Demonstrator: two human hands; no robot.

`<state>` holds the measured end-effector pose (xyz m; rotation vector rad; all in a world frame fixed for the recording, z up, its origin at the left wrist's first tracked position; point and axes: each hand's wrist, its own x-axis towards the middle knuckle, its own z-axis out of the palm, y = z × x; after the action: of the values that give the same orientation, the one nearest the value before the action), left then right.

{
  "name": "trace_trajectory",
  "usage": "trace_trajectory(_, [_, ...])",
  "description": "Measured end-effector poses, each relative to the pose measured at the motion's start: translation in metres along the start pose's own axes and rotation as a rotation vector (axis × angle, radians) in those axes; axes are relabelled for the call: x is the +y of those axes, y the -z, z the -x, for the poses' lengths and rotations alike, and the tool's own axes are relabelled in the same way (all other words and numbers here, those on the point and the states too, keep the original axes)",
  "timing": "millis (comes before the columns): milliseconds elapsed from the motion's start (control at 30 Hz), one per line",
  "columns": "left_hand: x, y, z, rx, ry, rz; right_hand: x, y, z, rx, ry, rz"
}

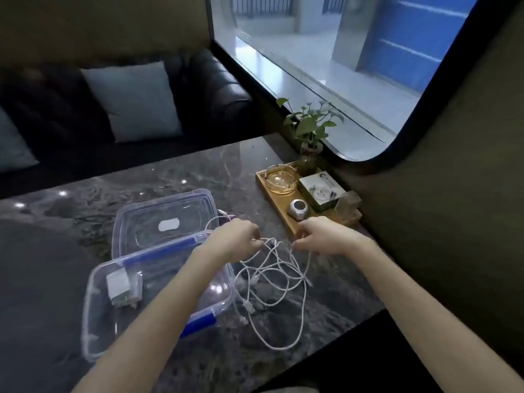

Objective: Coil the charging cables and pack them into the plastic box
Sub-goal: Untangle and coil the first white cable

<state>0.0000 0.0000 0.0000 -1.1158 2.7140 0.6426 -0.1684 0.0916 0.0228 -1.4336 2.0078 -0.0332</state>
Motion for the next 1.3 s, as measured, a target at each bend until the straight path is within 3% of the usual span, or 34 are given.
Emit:
trace_trajectory(200, [0.006,-0.063,-0.011,-0.106,0.073,0.026,0.022,-0.075,-0.009,0.142,-0.059,-0.244])
trace_trajectory(367, [0.003,-0.087,-0.014,0.023,0.122,0.115,0.024,-0.111,-0.014,0.251,-0.080,-0.333])
trace_trajectory(467, [-0.001,-0.092,-0.013,0.088,0.106,0.275,0.021,-0.120,-0.014,0.356,-0.038,-0.305])
trace_trajectory(633, [0.001,-0.088,-0.007,0.151,0.169,0.757,0.016,-0.121,-0.015,0.474,0.039,-0.265])
trace_trajectory(800, [0.012,-0.055,0.007,0.265,0.110,1.066,-0.002,-0.096,-0.015,0.595,0.107,-0.656])
trace_trajectory(1000, [0.009,-0.012,0.023,0.202,0.005,1.461,-0.025,-0.065,-0.018,0.454,0.212,-0.944])
trace_trajectory(1133, [-0.002,0.002,0.028,0.236,-0.038,1.664,-0.042,-0.044,-0.013,0.360,0.259,-1.329])
trace_trajectory(1200, [-0.005,0.008,0.029,0.234,-0.092,1.875,-0.047,-0.037,-0.013,0.253,0.336,-1.209])
trace_trajectory(1300, [-0.014,0.018,0.024,0.268,-0.116,2.099,-0.051,-0.042,-0.014,0.115,0.435,-0.725])
